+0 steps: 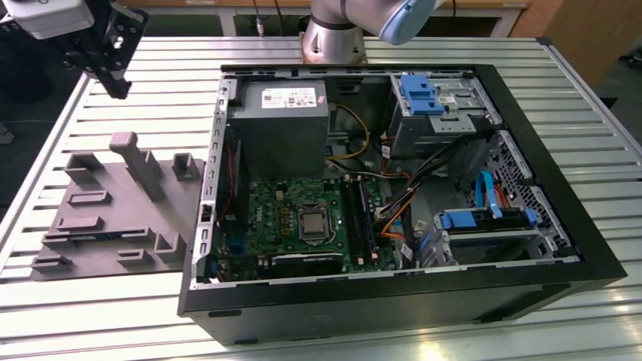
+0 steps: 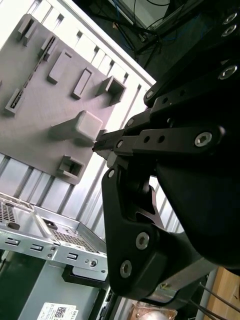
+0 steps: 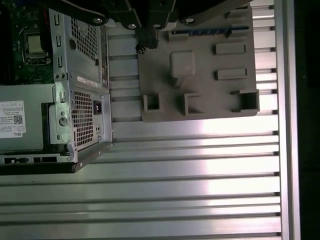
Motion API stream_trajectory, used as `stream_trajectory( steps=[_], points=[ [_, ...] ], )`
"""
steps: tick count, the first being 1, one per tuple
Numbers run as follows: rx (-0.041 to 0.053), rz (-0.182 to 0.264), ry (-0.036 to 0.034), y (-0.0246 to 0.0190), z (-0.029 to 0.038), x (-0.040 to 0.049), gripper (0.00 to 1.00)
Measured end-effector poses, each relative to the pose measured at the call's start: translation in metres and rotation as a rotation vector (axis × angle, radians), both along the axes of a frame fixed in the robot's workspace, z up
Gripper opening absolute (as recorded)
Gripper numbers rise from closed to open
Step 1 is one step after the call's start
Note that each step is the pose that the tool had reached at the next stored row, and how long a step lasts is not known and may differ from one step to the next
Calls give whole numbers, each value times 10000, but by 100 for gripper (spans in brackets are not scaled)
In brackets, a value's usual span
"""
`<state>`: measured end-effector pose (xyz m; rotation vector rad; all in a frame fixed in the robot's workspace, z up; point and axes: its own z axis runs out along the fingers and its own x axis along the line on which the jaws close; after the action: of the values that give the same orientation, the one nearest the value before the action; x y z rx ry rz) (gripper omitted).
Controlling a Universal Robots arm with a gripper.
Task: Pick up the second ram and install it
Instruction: 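Reach for the second ram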
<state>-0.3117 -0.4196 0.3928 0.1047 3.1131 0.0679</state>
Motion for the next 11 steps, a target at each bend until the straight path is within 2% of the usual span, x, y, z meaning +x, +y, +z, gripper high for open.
stream_trajectory(
  steps=[11],
  points=[
    [0, 9, 1, -31, -8, -29, 11]
  ],
)
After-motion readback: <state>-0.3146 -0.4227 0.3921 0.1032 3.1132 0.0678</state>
